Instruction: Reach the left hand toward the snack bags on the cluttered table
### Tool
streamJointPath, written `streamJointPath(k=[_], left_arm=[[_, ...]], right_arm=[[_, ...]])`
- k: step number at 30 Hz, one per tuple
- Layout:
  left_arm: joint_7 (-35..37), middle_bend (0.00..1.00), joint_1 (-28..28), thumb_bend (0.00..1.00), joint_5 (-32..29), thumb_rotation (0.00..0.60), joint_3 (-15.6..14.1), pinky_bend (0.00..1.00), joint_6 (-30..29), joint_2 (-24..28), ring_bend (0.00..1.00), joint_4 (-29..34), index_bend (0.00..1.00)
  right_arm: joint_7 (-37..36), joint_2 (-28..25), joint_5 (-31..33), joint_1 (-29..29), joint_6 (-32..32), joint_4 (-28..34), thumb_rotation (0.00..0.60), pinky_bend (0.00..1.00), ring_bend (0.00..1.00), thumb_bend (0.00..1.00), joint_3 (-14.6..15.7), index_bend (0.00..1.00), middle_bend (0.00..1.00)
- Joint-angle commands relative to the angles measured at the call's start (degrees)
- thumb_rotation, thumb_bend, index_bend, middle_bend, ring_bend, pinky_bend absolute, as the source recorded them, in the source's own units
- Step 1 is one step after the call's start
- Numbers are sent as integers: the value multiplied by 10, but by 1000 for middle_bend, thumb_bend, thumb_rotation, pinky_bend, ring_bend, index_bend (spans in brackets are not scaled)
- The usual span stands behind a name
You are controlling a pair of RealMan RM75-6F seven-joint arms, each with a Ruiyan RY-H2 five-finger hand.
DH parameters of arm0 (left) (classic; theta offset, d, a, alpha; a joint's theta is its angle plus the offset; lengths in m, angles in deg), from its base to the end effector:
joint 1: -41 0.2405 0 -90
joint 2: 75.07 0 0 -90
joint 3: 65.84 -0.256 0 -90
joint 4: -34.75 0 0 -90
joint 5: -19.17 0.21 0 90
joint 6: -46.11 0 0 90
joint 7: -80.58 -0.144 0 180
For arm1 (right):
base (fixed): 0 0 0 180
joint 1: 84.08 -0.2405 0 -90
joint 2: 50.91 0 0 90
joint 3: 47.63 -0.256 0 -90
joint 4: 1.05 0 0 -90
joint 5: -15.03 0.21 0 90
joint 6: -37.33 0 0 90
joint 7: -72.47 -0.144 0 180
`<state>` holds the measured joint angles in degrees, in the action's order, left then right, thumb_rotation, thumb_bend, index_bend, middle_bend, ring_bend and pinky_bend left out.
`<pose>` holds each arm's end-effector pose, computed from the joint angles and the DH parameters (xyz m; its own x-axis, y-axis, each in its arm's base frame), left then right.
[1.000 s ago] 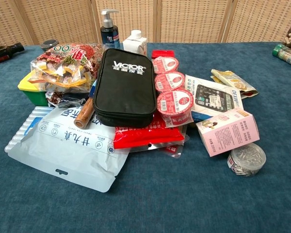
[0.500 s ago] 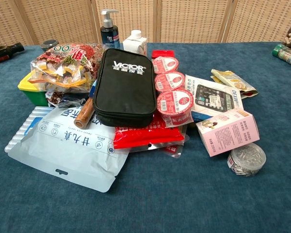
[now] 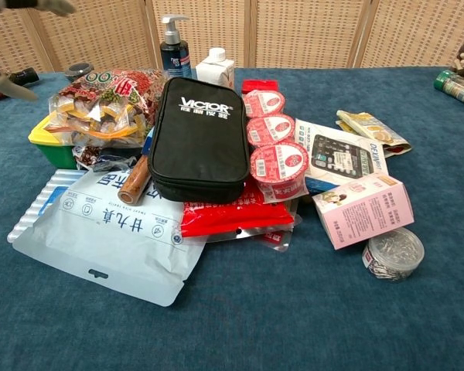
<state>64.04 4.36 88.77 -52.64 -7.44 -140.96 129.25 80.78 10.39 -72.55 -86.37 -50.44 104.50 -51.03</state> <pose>-0.1832 0.3528 0.1100 0.5623 0.1296 0.8167 0.7994 -0.3379 -0.4968 -0.2688 -0.1668 0.1627 0.3635 0.0288 0.9311 -0.9314 -0.0086 0.3639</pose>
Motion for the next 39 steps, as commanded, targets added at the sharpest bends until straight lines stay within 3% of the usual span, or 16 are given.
streamJointPath(k=[1,12,21,22,24,25,26,27,30,33,39], left_arm=[[-50,0,-37,0,-50,600,5,0,29,-31,0,-3,0],[-110,0,-84,1,-135,600,-13,0,46,-85,0,-33,0],[-127,0,-109,0,-156,600,-30,8,47,-133,0,-91,12],[-124,0,-110,0,-154,600,-30,52,46,-138,0,-98,33],[-119,0,-113,0,-143,600,-32,326,39,-153,14,-115,157],[-118,30,-113,0,-138,600,-32,475,34,-158,70,-122,241],[-118,136,-114,0,-134,600,-32,631,29,-164,188,-127,353],[-122,341,-114,3,-123,600,-33,780,13,-174,393,-138,499],[-131,782,-112,34,-104,600,-35,986,-18,-196,778,-157,814],[-138,866,-112,42,-98,600,-34,1000,-30,-203,868,-161,876],[-122,967,-104,49,-63,600,-32,1000,-64,-199,957,-148,890]], right_arm=[[-6,-2,3,1,0,0,600,0,0,0,-1,0,0],[-31,-9,19,0,6,-6,600,0,0,0,-7,0,0],[-49,-13,23,0,9,-8,600,0,0,0,-8,0,0],[-51,-14,23,0,9,-7,600,0,0,0,-8,0,0],[-57,-15,22,0,9,-7,600,0,0,0,-8,0,0],[-59,-16,21,0,8,-8,600,0,0,0,-9,0,0],[-60,-16,21,0,8,-8,600,0,0,0,-9,0,0],[-62,-16,20,1,7,-8,600,0,0,0,-9,0,0],[-65,-17,19,1,9,-8,600,0,0,0,-8,0,0],[-66,-18,20,1,9,-8,600,0,0,0,-8,0,0],[-67,-19,18,1,9,-7,600,0,0,0,-7,0,0]])
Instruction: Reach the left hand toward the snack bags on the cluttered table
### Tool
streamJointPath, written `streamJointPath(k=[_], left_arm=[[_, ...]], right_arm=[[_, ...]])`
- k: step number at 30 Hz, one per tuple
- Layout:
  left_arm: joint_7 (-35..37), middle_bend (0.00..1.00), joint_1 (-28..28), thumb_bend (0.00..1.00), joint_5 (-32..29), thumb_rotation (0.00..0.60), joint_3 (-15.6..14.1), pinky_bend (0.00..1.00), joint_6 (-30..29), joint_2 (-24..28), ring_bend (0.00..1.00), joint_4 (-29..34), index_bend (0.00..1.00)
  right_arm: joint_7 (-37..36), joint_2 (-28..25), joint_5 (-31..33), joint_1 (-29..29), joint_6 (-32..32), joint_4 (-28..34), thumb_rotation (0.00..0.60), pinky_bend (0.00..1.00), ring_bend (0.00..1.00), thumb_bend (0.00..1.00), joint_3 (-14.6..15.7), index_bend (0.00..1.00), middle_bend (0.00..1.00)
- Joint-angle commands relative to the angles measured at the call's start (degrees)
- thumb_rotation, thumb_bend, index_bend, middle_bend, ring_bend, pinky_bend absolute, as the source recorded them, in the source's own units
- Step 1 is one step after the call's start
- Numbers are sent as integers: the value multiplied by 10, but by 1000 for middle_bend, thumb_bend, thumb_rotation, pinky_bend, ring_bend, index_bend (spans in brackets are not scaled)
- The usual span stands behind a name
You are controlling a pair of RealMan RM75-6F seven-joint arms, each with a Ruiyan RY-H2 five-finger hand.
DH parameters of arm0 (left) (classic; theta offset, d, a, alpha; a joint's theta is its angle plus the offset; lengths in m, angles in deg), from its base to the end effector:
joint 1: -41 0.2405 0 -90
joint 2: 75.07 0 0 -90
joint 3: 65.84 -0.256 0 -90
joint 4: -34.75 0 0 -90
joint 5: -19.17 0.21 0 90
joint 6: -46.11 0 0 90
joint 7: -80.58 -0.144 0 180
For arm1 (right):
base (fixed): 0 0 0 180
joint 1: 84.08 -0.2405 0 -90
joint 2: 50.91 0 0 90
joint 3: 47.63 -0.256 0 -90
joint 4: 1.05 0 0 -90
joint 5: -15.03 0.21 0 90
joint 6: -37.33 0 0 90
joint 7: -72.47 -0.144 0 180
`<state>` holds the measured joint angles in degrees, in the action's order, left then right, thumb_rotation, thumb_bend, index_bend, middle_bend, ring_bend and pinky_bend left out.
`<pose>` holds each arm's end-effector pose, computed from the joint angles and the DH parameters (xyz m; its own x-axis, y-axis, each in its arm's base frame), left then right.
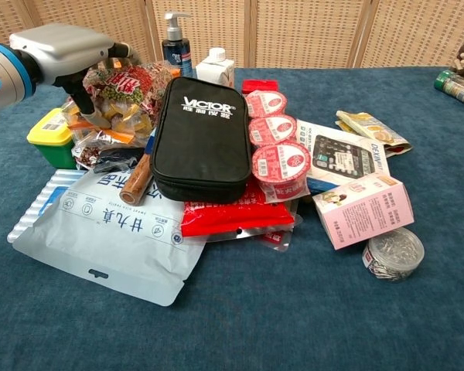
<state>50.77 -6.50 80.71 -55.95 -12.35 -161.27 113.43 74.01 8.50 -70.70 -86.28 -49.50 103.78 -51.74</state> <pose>-0.1476 0.3867 0.0197 0.6543 0.0399 0.7552 0.7144 -0.3602 -0.5999 -0.2781 -0.1691 0.1732 0.2930 0.0239 0.9558 -0.9560 0.0196 0.2926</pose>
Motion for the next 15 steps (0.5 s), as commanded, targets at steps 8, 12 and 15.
streamJointPath(k=[8,12,15], left_arm=[[19,976,24,49,50,600,10,1000,-53,65,954,113,888],[13,973,36,48,64,600,14,1000,-73,107,950,178,887],[11,970,44,50,75,600,18,1000,-88,135,949,220,884]], right_arm=[[3,-1,-6,1,-4,4,600,0,0,0,2,0,0],[5,-2,-13,3,-8,9,600,0,0,0,3,0,0],[6,-2,-18,4,-10,11,600,0,0,0,5,0,0]])
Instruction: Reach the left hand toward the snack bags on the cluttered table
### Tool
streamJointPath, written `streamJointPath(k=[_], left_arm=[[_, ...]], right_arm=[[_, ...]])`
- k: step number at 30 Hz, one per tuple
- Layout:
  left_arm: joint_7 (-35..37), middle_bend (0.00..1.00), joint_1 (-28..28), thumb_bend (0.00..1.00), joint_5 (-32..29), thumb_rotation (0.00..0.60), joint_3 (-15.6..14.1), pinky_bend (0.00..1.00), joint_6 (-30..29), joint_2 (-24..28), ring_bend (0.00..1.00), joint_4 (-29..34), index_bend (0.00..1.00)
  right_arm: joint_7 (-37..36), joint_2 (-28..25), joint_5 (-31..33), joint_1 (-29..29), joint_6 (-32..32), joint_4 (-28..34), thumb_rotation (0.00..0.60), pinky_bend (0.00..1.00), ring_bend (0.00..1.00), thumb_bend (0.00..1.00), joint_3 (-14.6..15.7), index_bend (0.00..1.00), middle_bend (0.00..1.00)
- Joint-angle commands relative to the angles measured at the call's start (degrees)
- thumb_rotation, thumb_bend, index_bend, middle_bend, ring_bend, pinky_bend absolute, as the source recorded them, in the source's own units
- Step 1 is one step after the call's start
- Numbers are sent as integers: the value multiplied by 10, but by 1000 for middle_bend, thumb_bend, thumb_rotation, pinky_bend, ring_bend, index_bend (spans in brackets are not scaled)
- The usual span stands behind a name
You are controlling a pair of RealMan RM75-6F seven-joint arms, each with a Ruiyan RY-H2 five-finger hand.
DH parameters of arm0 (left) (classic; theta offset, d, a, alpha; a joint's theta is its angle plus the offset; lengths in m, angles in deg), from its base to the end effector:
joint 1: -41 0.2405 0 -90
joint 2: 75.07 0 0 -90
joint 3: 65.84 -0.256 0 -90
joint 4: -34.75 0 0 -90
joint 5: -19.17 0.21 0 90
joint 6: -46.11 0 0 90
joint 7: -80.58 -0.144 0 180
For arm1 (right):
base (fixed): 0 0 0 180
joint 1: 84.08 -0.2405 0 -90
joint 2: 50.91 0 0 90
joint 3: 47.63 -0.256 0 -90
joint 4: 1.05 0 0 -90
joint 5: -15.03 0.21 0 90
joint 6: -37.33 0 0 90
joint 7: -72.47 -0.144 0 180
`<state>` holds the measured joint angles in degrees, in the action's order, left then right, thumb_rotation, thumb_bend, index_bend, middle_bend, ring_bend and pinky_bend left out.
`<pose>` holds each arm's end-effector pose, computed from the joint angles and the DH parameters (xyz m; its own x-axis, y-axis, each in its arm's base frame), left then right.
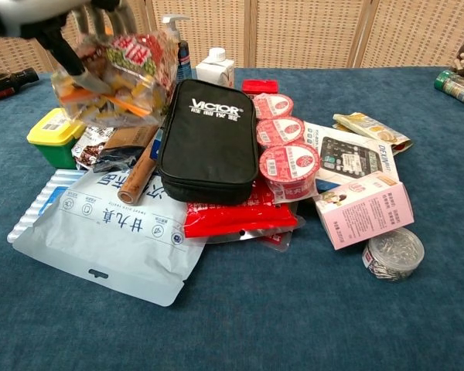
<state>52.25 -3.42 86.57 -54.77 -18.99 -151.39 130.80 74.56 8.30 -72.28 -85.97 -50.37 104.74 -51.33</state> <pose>-0.1144 0.3515 0.0669 0.5488 -0.0389 0.8350 0.7454 -0.4293 -0.5100 -0.2720 -0.1660 0.1732 0.2913 0.0306 0.9561 -0.9566 -0.0015 0.2915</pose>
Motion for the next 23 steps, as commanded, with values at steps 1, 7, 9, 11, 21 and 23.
streamJointPath(k=[1,7,9,11,21,23], left_arm=[[-5,970,15,50,19,600,8,1000,-25,44,948,59,883],[-15,969,31,49,34,600,22,1000,-55,106,947,145,880],[-22,968,38,50,40,600,27,1000,-64,130,947,174,878],[-26,968,43,50,43,600,32,1000,-72,148,947,195,877],[-34,962,58,49,41,600,53,1000,-90,214,947,260,876],[-34,962,58,50,39,600,54,1000,-88,216,946,262,876]], right_arm=[[1,0,-3,1,-2,2,600,0,0,0,1,0,0],[-1,-4,-14,4,-11,8,600,0,0,0,3,0,0],[-3,-5,-17,5,-13,10,600,0,0,0,3,0,0],[-4,-6,-19,6,-15,11,600,0,0,0,4,0,0],[-4,-10,-28,8,-20,17,600,0,0,0,6,0,0],[-5,-9,-28,8,-19,17,600,0,0,0,6,0,0]])
